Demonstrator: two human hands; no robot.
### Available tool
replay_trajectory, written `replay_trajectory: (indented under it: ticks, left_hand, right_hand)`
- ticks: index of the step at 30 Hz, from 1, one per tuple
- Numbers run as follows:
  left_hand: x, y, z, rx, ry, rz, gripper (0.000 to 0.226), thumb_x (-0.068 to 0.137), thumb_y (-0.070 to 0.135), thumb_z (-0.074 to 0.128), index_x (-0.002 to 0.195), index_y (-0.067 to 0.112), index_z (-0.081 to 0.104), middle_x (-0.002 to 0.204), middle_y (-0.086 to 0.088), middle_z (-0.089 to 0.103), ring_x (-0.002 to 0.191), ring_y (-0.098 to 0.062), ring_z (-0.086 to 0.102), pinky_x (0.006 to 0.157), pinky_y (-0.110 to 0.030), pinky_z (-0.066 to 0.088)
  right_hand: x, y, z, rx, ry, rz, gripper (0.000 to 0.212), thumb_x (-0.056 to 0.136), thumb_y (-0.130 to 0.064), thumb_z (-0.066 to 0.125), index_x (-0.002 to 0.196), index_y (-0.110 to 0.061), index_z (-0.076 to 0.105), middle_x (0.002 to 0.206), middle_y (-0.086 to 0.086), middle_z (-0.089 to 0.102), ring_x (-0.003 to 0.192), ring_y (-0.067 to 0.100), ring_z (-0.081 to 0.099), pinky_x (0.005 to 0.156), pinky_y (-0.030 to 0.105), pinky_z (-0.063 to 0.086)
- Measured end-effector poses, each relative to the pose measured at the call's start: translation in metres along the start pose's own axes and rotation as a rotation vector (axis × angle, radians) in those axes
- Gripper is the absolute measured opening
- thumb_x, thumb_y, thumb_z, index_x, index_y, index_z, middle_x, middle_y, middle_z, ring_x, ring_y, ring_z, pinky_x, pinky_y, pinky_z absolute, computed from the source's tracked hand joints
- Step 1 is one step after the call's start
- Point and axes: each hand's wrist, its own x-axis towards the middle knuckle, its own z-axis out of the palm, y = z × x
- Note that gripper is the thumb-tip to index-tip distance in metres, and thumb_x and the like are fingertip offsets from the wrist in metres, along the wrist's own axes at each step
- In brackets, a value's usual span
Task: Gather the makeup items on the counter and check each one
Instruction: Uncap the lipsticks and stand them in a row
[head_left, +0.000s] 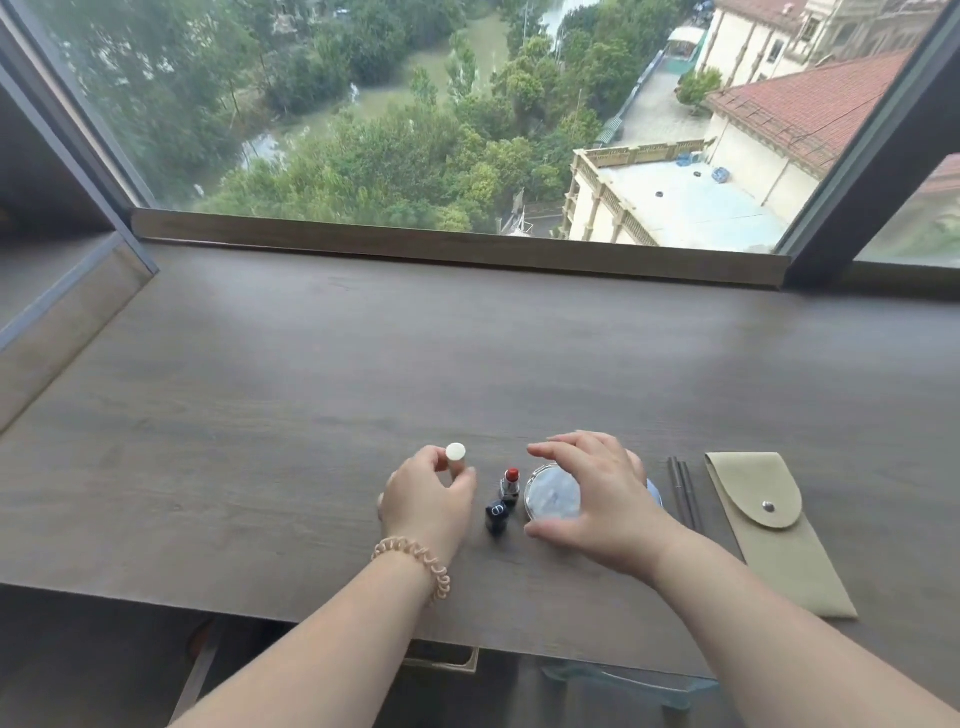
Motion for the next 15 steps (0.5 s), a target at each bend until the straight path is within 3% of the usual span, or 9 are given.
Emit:
replay_trajectory:
  ticks: [3, 5, 7, 9, 12, 15]
  left_hand:
    - [-0.01, 0.037, -0.031, -0.034, 0.046, 0.19, 0.012, 0.078, 0.034, 0.063, 0.074, 0.023, 0.062, 0.074, 0.016, 0.065, 0.076, -0.004, 0.06, 0.09, -0.039, 0.044]
    - [-0.02, 0.066, -0.05, 0.06, 0.077, 0.353, 0.017, 0.074, 0.04, 0.063, 0.068, 0.024, 0.063, 0.066, 0.015, 0.065, 0.071, 0.001, 0.058, 0.087, -0.032, 0.039]
    - [-0.03, 0.09, -0.063, 0.193, 0.108, 0.504, 0.021, 0.068, 0.044, 0.057, 0.064, 0.024, 0.063, 0.064, 0.012, 0.063, 0.073, -0.005, 0.058, 0.08, -0.03, 0.033]
    - [-0.038, 0.108, -0.069, 0.28, 0.155, 0.651, 0.02, 0.063, 0.042, 0.056, 0.054, 0.024, 0.053, 0.056, 0.009, 0.054, 0.065, -0.011, 0.055, 0.071, -0.03, 0.03]
    - [-0.049, 0.13, -0.075, 0.241, 0.13, 0.799, 0.025, 0.063, 0.041, 0.054, 0.049, 0.024, 0.04, 0.049, 0.007, 0.043, 0.052, -0.015, 0.043, 0.061, -0.03, 0.033]
    - [-0.058, 0.146, -0.081, 0.067, 0.054, 0.811, 0.027, 0.071, 0.045, 0.056, 0.059, 0.021, 0.061, 0.056, 0.007, 0.051, 0.058, -0.011, 0.048, 0.065, -0.034, 0.043]
  right_hand:
    - [0.001, -0.018, -0.025, 0.088, 0.216, -0.027, 0.052, 0.071, -0.065, 0.046, 0.113, -0.038, 0.06, 0.112, -0.023, 0.053, 0.127, 0.005, 0.033, 0.095, 0.021, 0.012]
    - [0.004, -0.036, -0.047, 0.112, 0.393, -0.057, 0.046, 0.077, -0.066, 0.036, 0.093, -0.035, 0.065, 0.098, -0.02, 0.06, 0.119, 0.008, 0.042, 0.09, 0.023, 0.016]
    - [0.005, -0.053, -0.07, 0.047, 0.543, -0.108, 0.053, 0.083, -0.069, 0.028, 0.064, -0.03, 0.058, 0.069, -0.013, 0.056, 0.103, 0.014, 0.053, 0.085, 0.03, 0.025]
    - [0.003, -0.067, -0.093, -0.097, 0.571, -0.113, 0.063, 0.083, -0.071, 0.018, 0.048, -0.025, 0.042, 0.052, -0.01, 0.042, 0.091, 0.018, 0.056, 0.084, 0.035, 0.027]
    - [-0.001, -0.078, -0.119, -0.299, 0.454, -0.005, 0.069, 0.077, -0.064, 0.009, 0.052, -0.02, 0.056, 0.055, -0.005, 0.051, 0.088, 0.017, 0.054, 0.087, 0.034, 0.023]
    - [-0.01, -0.081, -0.14, -0.212, 0.472, 0.056, 0.064, 0.079, -0.053, 0.014, 0.061, -0.017, 0.064, 0.061, -0.003, 0.062, 0.08, 0.018, 0.056, 0.087, 0.034, 0.028]
